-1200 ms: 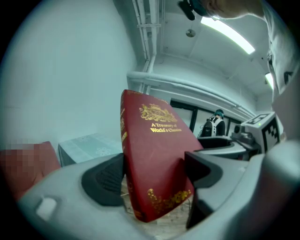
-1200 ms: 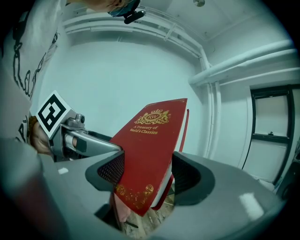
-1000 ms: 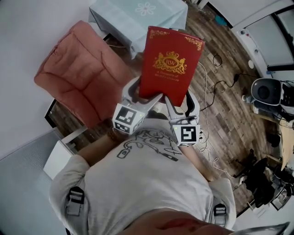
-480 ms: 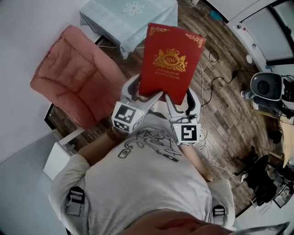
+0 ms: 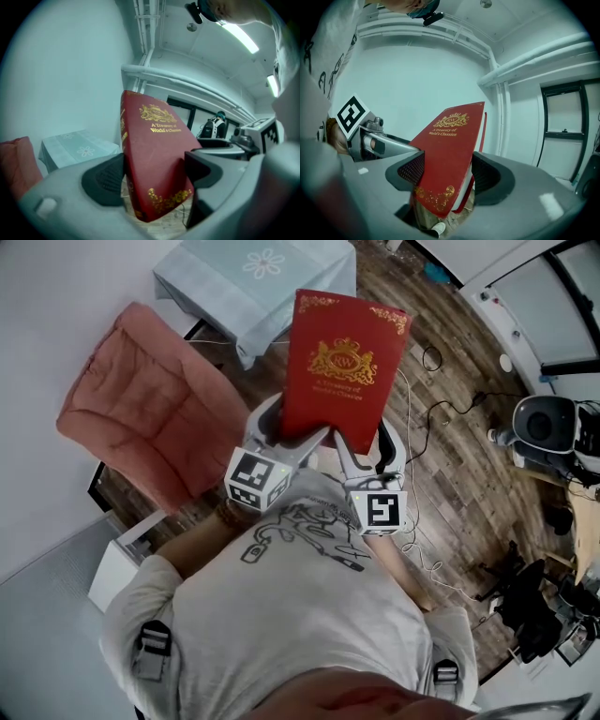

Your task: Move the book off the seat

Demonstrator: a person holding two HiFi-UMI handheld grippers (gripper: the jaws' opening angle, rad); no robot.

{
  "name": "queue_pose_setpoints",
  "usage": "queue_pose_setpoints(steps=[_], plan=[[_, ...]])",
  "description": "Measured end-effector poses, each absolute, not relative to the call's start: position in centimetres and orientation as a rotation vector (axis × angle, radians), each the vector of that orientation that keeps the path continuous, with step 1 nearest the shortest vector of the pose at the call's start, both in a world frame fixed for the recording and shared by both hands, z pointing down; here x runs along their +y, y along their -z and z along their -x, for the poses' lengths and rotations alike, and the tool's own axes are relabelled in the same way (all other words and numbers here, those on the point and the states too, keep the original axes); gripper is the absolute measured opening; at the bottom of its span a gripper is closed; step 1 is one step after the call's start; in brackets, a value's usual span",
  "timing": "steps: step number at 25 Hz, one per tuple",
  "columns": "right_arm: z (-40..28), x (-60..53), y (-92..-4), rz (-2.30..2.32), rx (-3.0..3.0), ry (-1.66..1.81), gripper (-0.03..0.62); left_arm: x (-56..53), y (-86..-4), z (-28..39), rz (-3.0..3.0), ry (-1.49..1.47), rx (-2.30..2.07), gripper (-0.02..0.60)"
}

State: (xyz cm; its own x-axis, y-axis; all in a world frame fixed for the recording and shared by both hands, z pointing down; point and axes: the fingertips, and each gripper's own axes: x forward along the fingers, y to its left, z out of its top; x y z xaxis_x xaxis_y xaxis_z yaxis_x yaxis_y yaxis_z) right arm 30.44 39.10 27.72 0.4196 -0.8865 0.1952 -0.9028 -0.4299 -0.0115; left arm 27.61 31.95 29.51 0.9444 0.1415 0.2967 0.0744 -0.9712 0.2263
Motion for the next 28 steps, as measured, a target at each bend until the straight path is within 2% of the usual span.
queue_pose_setpoints(steps=[18,28], plan=[[-44.6,24.6,-27.7,-2.488,-1.656,-0.268,0.299,17.4,-29.6,-41.1,-2.857,-0.430,0.066,0.389],[-48.9,11.3,-28.1,-2.334,-1.783,-0.282,0.302,4.6,-30.2,-44.4,-2.815,-0.405,-0.099,0.388]])
